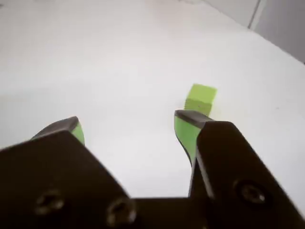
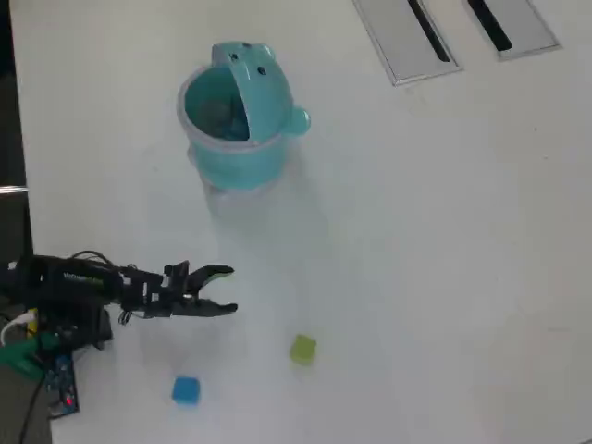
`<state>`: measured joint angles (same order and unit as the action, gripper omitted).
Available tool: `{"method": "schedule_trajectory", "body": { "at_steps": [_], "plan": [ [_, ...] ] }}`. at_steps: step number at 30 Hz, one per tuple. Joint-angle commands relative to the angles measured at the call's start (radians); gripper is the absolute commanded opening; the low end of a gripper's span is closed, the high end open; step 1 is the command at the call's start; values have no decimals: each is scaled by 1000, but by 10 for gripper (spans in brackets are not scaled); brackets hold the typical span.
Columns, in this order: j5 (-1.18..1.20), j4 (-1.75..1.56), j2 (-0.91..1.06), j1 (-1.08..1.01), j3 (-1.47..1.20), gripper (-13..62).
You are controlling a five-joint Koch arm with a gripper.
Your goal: Grasp RGB lego blocks and put them in the bin one by one.
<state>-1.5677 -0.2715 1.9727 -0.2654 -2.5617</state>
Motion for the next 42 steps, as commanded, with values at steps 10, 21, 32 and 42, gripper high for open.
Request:
{"method": "schedule_trajectory", "body": {
  "at_steps": [10,21,32,42],
  "plan": [
    [11,-81,18,-38,15,345],
    [-51,-91,-120,-80,87,337],
    [-5,140,-353,-94,371,333],
    [20,299,-597,-189,733,332]
  ]
}}
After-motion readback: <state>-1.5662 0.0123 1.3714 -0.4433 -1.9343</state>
